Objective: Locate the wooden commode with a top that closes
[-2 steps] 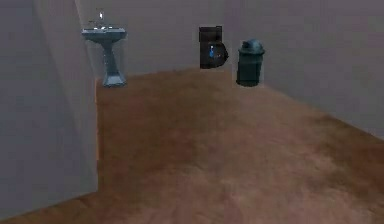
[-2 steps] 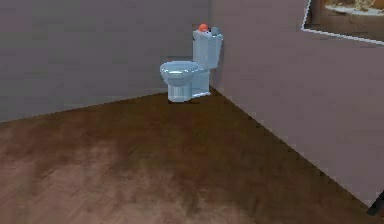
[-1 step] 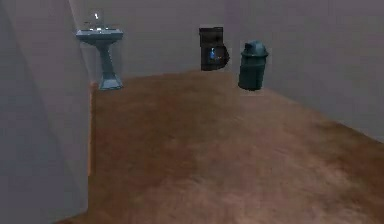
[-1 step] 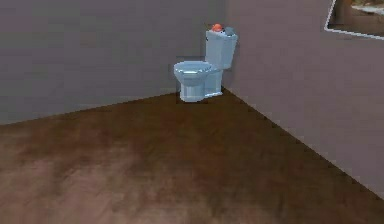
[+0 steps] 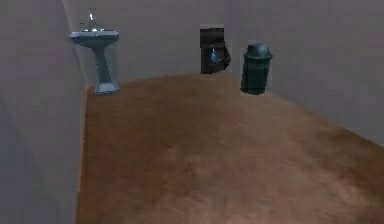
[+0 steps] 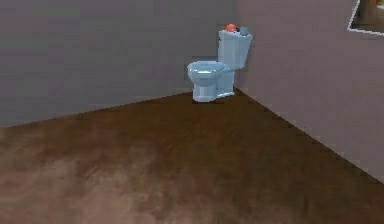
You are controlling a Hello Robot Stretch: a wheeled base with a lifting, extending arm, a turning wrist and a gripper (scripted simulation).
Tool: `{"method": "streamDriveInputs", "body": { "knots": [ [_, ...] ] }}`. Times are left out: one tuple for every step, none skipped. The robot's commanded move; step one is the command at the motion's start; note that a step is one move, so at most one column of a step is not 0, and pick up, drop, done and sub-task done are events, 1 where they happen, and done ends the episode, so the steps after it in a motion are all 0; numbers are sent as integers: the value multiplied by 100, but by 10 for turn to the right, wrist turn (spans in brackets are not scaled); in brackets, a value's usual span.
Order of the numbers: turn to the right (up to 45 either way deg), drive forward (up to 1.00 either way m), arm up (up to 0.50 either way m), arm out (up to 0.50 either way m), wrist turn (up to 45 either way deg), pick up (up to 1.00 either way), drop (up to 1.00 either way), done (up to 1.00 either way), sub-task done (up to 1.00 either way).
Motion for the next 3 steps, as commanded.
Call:
{"method": "streamDriveInputs", "body": {
  "knots": [
    [30, 0, 0, 0, 0, 0, 0, 0, 0],
    [0, 100, 0, 0, 0, 0, 0, 0, 0],
    [0, 100, 0, 0, 0, 0, 0, 0, 0]
  ]
}}
